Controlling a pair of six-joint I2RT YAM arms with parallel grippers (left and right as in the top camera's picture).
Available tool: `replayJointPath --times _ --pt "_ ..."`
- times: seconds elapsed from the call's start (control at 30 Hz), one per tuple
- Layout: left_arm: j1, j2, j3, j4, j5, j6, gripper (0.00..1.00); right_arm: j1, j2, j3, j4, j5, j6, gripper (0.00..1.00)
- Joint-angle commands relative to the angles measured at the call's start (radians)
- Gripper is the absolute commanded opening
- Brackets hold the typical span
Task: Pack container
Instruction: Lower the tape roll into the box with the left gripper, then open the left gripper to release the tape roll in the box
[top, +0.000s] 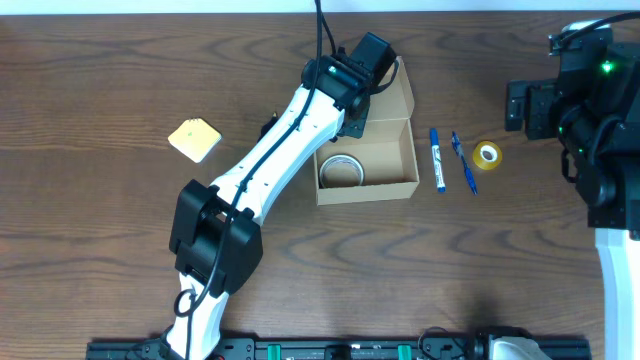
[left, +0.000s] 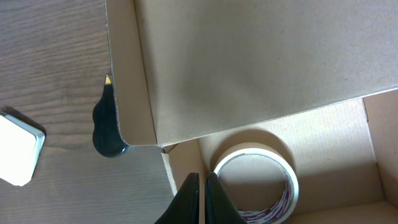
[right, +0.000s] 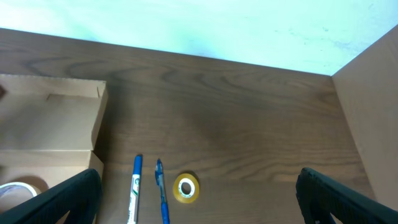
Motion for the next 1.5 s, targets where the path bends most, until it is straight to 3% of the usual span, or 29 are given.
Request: replayJointPath --times 0.0,0.1,0.3,0.47,0.67,1.0,1.17,1.3,1.47 --pt "-0.003 -0.004 0.022 0.0 -0.002 -0.003 0.06 0.009 -0.015 0.025 0.0 0.014 -0.015 0.99" --pt "-0.003 -0.004 0.022 0.001 0.0 -0.003 0.15 0.009 -0.015 0.025 0.0 0.014 -0.015 0.99" --pt "-0.005 -0.004 0.022 0.012 0.075 -0.004 0.52 0.009 -0.016 0.025 0.0 0.014 -0.015 0.99" --pt "-0.005 -0.003 0.022 0.027 0.087 -0.004 0.52 0.009 -0.017 0.025 -0.001 0.014 -0.015 0.99" --pt "-0.033 0.005 0.022 0.022 0.087 0.041 0.39 0.009 -0.02 0.025 0.0 0.014 -0.015 0.99" --pt "-0.048 0.087 0.02 -0.028 0.103 0.061 0.35 0.009 -0.02 0.025 -0.006 0.014 -0.015 0.99" --pt "-0.037 0.087 0.02 -0.022 0.08 0.082 0.3 0.009 -0.02 0.025 -0.004 0.014 -0.015 0.99" --pt "-0.01 0.087 0.02 -0.017 0.079 0.082 0.18 0.009 -0.02 0.025 -0.003 0.014 -0.015 0.99" --pt "0.003 0.087 0.02 -0.017 0.08 0.083 0.16 0.009 -0.02 0.025 -0.004 0.014 -0.015 0.99"
